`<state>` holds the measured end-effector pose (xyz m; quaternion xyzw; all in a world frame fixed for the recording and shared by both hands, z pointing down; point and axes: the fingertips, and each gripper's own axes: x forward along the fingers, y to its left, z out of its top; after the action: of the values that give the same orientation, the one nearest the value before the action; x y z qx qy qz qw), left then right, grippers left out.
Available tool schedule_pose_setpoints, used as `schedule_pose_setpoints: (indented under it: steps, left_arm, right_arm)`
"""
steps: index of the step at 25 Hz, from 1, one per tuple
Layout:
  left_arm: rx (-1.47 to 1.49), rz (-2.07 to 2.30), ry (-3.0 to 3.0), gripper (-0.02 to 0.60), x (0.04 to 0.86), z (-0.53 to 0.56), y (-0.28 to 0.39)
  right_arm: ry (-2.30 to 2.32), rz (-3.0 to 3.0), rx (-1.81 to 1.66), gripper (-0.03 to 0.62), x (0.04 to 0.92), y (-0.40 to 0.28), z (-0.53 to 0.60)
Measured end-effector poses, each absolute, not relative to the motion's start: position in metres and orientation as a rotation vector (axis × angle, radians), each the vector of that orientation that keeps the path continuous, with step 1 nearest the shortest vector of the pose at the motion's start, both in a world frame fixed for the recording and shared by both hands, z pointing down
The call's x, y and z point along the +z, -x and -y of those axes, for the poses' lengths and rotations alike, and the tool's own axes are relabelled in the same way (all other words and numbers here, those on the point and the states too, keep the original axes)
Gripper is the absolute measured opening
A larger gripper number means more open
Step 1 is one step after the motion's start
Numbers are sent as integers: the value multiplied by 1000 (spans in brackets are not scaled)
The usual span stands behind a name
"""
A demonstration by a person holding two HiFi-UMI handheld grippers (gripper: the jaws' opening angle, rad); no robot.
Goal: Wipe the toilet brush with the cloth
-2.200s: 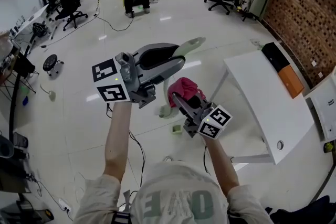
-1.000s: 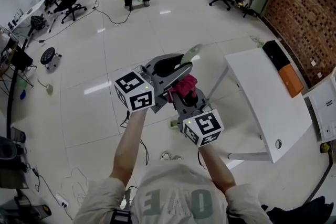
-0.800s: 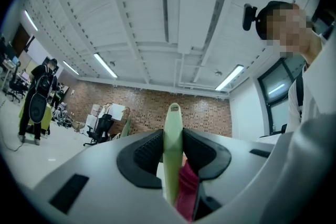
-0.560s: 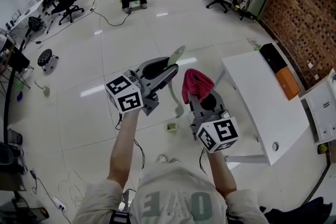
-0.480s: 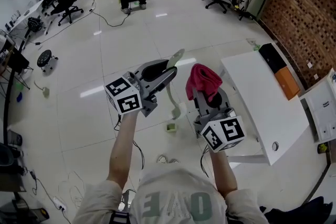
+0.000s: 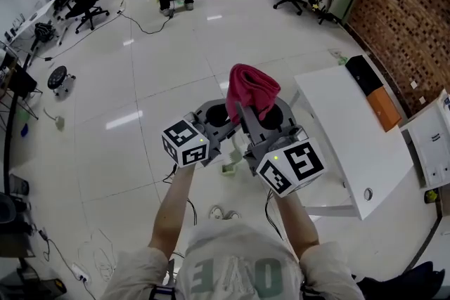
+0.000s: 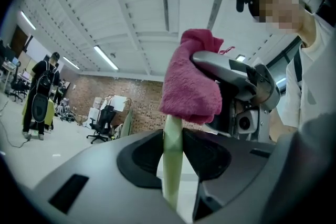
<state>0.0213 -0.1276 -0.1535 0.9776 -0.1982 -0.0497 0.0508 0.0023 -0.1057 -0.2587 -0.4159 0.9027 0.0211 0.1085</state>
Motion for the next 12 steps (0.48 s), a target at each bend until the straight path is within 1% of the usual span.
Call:
schedule_pose_setpoints:
  steps: [6,12]
  left_arm:
    - [-151,556,-3020,123,-149,114,-21]
    - [-226,450,-3027,123,-154,107,-19]
  right_arm:
    - [1451,-2635,226,31,-245,-18,113]
    - [1572,-2516,258,31,-265,-63,126]
